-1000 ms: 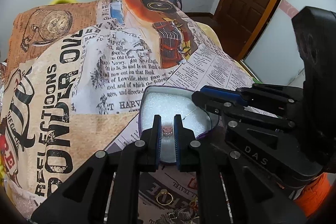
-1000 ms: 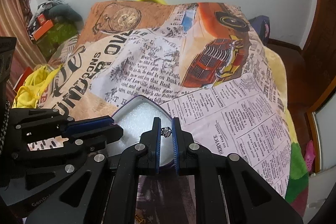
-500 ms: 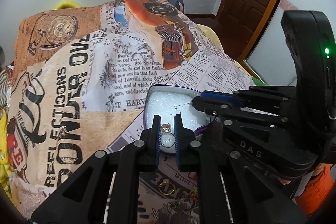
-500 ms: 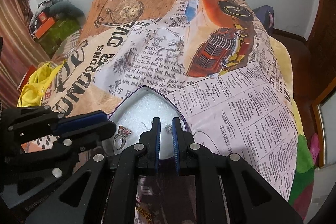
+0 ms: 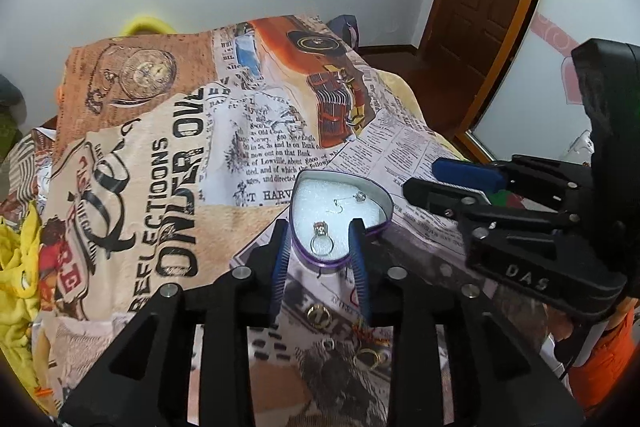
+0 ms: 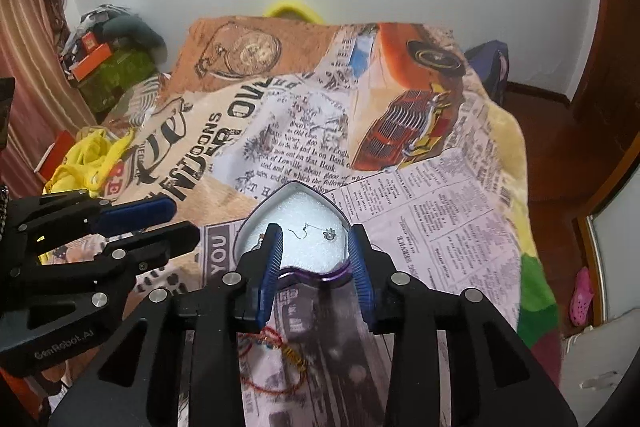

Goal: Organize jewelry
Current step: 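Lift both tools out of the tin toward the remaining jewelry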

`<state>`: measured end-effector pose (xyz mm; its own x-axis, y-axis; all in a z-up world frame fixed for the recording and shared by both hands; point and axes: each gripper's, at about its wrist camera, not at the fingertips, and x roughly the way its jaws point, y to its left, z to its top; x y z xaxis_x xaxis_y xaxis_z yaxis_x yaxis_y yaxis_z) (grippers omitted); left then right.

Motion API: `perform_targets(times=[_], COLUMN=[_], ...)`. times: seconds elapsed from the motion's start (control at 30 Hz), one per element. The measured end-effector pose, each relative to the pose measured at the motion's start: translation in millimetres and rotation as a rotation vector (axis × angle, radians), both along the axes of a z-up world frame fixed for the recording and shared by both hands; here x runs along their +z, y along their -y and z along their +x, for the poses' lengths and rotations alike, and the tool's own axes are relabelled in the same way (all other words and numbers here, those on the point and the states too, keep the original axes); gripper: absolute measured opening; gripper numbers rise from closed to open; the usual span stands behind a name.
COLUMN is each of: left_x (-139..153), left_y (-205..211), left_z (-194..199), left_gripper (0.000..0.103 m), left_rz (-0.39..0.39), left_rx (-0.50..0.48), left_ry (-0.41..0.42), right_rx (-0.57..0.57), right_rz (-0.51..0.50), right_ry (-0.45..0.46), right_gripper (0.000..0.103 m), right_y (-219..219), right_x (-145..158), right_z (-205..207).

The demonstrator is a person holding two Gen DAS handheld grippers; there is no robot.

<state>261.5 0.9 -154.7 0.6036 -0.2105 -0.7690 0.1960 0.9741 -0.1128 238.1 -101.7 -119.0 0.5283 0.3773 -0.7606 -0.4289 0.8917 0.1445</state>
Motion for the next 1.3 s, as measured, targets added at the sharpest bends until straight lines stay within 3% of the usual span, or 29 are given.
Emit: perform_targets(times=[0.37, 0.73, 1.0, 1.3], left_x=[2.9, -40.1, -74.0, -84.3], left_y=[-3.6, 12.1, 23.0, 25.2], left_z=[-36.8, -63.8, -66.1, -61.1], left_gripper=[0.034, 0.034, 0.034, 0.034], left_rz=[-0.002, -0.02, -0.056, -0.081], left_rx=[0.007, -0.033, -0.043, -0.048], left_ry=[-0.027, -0.154, -0.244, -0.233], right_rx=[0.001, -0.014, -0.033, 0.006], right_rz=[-0.014, -0.042, -0.046, -0.059], right_ry=[0.007, -0.039, -0.117, -0.158], right_gripper=[0.031, 0.031, 0.031, 0.031], right_y=[9.4, 19.7, 28.4, 18.0], right_x=[4.5, -18.4, -46.5, -69.0], right_z=[-35.6, -66.4, -66.2, -58.2])
